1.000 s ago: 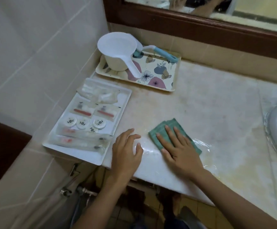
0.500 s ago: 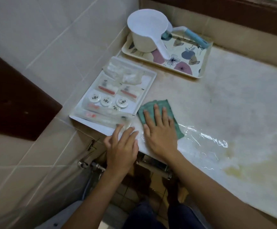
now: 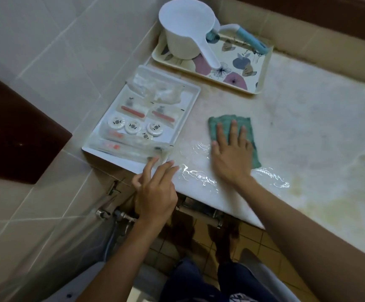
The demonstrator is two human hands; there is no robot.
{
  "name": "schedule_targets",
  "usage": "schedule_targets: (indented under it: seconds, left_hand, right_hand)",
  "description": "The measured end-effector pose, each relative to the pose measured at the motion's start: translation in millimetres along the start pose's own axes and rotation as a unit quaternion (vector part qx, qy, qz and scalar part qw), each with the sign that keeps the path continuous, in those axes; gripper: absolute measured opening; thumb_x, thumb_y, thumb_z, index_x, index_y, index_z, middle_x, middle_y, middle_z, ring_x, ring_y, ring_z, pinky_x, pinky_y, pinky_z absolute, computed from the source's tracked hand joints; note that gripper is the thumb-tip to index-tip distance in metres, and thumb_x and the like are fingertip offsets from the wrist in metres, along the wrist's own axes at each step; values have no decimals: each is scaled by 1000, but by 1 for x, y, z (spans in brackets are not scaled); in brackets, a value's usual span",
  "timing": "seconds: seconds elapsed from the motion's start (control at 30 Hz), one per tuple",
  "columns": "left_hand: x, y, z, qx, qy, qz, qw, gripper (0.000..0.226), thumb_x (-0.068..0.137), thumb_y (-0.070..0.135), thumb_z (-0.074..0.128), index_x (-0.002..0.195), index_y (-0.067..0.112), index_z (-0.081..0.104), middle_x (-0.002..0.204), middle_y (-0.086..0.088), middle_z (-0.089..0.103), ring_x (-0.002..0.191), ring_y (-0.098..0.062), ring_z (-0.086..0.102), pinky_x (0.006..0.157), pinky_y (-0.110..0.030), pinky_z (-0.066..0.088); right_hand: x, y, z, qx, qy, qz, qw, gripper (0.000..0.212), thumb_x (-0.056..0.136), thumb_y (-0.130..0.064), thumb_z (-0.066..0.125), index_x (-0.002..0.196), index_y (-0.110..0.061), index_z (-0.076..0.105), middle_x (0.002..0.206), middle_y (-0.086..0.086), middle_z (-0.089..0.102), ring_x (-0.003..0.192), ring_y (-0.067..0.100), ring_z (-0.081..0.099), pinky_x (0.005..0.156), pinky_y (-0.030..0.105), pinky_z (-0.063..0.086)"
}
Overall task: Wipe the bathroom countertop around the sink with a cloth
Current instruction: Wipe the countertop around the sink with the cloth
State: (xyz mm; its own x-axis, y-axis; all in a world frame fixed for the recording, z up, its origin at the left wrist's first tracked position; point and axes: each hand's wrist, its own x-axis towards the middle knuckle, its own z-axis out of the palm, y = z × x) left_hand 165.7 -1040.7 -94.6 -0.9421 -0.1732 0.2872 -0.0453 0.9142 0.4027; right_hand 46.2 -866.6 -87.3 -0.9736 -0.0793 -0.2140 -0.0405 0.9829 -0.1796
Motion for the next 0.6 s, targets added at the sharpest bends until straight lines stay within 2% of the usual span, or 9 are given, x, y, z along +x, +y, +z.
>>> schedule_targets:
  seconds: [0.1,0.17,0.23,0.33,0.47,0.6]
  left_hand:
    - [1,14,-4,-35,2,-38,999,40,79,11,44,104,22,73,124,6,66,128,-27,43,90,-43,27]
    - [3,26,-4,-79,9,-33,996,40,82,11,42,106,17,74,128,0,63,123,-29,42,94,-44,33]
    - [6,38,-1,-139,-5,-16,990,40,86,10,40,110,13,72,131,-4,60,121,-27,42,99,-42,37]
    - [13,56,12,-189,-52,-7,981,40,88,9,40,115,14,70,134,-4,56,122,-26,45,101,-38,41]
    - [29,81,38,-174,-113,32,978,39,88,4,47,119,14,68,141,-5,52,127,-25,43,103,-38,38]
    - [42,102,49,-177,-141,64,972,40,84,1,49,116,14,70,140,-6,54,129,-25,42,106,-35,35]
  right_hand:
    - [-50,-31,19,-3,6,-104,995,57,98,-48,19,153,-35,7,162,3,-3,148,27,-7,118,47,9]
    - [-84,-22,26,-11,14,-158,987,56,99,-47,21,153,-34,13,162,3,4,149,27,-3,116,44,12]
    - [-108,9,26,-29,6,-169,985,54,100,-47,21,153,-35,12,162,2,4,149,25,-2,116,43,15]
    - [-129,73,16,-47,8,-126,991,55,100,-48,18,152,-38,5,162,-2,-1,149,20,-7,117,39,10]
    - [-116,144,-4,-31,0,-31,999,55,97,-53,14,150,-45,0,161,-7,-6,148,17,-9,119,39,9]
    - [-70,146,-13,11,29,98,995,61,91,-55,5,151,-40,3,162,-1,-1,149,24,-3,119,46,9]
